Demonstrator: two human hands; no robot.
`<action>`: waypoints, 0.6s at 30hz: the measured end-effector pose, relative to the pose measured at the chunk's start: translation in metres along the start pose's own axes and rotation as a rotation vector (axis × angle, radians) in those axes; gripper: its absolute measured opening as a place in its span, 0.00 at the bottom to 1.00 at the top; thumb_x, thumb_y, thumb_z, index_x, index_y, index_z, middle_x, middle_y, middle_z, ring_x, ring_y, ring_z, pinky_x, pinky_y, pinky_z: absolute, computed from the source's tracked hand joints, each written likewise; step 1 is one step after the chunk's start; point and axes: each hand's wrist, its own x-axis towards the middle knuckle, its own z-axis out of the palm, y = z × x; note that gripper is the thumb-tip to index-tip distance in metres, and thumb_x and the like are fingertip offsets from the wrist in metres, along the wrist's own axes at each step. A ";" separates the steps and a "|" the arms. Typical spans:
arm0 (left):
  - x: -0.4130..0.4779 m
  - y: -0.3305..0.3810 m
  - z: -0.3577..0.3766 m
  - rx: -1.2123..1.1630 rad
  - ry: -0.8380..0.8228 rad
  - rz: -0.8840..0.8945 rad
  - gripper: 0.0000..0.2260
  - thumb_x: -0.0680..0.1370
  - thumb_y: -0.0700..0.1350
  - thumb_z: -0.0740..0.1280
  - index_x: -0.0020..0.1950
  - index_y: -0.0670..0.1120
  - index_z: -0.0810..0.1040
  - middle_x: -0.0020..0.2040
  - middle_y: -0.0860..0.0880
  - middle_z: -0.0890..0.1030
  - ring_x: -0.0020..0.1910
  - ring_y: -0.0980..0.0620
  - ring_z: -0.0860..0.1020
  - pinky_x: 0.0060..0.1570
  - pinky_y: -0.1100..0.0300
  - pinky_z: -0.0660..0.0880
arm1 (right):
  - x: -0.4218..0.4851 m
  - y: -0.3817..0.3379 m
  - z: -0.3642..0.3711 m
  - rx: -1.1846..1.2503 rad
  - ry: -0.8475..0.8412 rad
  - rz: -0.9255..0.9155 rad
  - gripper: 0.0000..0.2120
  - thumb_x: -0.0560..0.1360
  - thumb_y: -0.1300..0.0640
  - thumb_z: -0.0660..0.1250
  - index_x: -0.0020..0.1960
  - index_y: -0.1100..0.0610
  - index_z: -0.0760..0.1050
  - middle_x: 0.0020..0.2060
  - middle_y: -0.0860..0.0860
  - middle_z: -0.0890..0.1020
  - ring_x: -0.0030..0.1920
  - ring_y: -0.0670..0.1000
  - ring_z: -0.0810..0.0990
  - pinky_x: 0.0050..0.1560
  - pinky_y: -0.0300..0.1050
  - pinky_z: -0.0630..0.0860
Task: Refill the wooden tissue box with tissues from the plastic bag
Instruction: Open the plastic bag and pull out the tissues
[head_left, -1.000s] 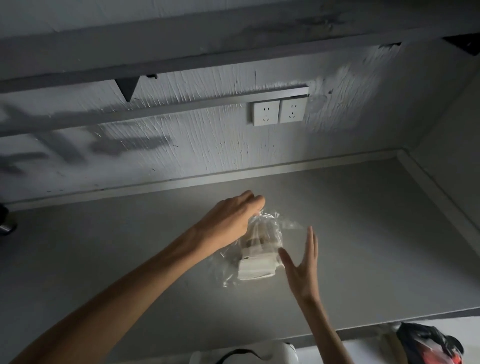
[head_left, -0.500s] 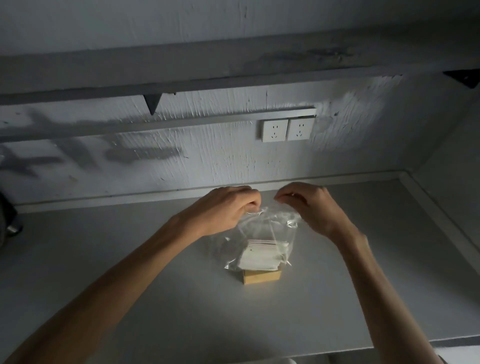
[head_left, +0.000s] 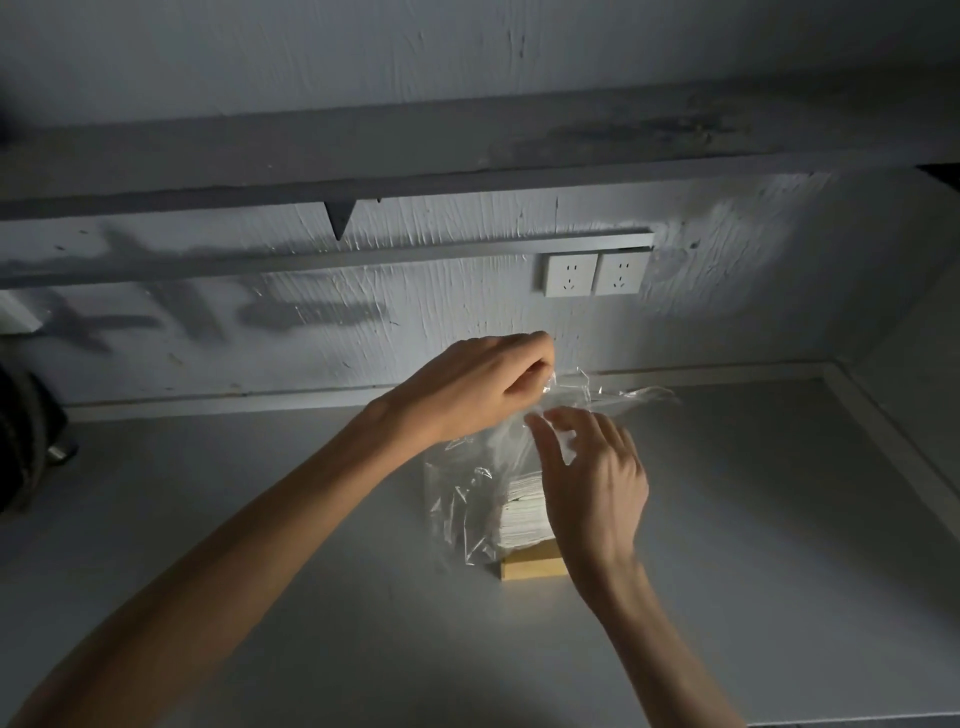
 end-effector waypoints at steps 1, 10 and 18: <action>-0.001 -0.002 0.000 -0.014 -0.010 -0.014 0.04 0.81 0.42 0.62 0.47 0.45 0.70 0.35 0.53 0.74 0.31 0.52 0.70 0.32 0.58 0.69 | 0.003 -0.003 0.004 0.030 0.017 0.022 0.10 0.77 0.44 0.66 0.48 0.49 0.80 0.44 0.45 0.85 0.43 0.51 0.82 0.38 0.44 0.75; -0.006 -0.015 -0.021 0.088 -0.071 -0.040 0.05 0.81 0.43 0.62 0.45 0.47 0.69 0.38 0.51 0.75 0.33 0.50 0.73 0.34 0.52 0.74 | 0.021 -0.018 0.021 0.275 0.074 0.014 0.04 0.76 0.53 0.71 0.45 0.53 0.80 0.39 0.44 0.84 0.36 0.43 0.80 0.37 0.41 0.73; 0.000 -0.020 -0.051 0.328 -0.022 0.042 0.06 0.72 0.40 0.63 0.37 0.49 0.69 0.32 0.54 0.73 0.29 0.51 0.68 0.29 0.55 0.69 | 0.013 -0.018 0.018 0.294 0.108 -0.143 0.04 0.76 0.57 0.73 0.43 0.56 0.80 0.37 0.46 0.82 0.35 0.45 0.78 0.33 0.46 0.76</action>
